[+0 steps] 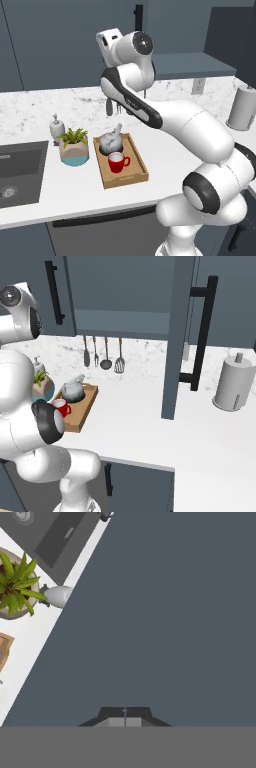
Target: Pick the kettle from the counter and place it on the tray. Then pick the mug from the cabinet and place it on the tray. Then close the cabinet doors.
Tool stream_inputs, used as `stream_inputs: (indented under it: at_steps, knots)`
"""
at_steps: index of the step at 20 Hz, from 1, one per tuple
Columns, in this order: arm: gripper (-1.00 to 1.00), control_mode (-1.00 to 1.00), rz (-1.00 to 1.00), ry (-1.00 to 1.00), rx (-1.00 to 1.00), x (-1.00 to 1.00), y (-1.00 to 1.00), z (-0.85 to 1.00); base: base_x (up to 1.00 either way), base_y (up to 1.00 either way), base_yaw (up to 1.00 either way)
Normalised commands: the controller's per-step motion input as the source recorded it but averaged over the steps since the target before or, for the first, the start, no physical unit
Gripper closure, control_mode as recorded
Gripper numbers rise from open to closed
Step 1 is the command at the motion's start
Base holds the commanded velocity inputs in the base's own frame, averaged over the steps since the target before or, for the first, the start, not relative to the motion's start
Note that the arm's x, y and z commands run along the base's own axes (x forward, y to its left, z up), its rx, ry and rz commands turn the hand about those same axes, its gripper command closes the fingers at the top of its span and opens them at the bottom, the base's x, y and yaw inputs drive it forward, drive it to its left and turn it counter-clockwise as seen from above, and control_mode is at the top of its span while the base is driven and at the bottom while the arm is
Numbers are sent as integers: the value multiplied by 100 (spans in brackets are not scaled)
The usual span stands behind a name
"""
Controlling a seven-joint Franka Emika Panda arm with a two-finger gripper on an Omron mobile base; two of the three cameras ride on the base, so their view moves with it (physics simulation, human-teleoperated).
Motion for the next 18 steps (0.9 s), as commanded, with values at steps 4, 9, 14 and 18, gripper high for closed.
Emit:
stream_inputs:
  at_steps: [4,9,14,18]
  knots:
    - [100,-100,0,-4,-10,87,0,-69,0,0,0]
    - [100,-100,0,0,-13,-4,0,-22,0,0,0]
    - [100,-100,0,0,-10,-100,-12,0,0,0,0]
    - [100,-100,0,0,0,-100,-46,5,0,0,0]
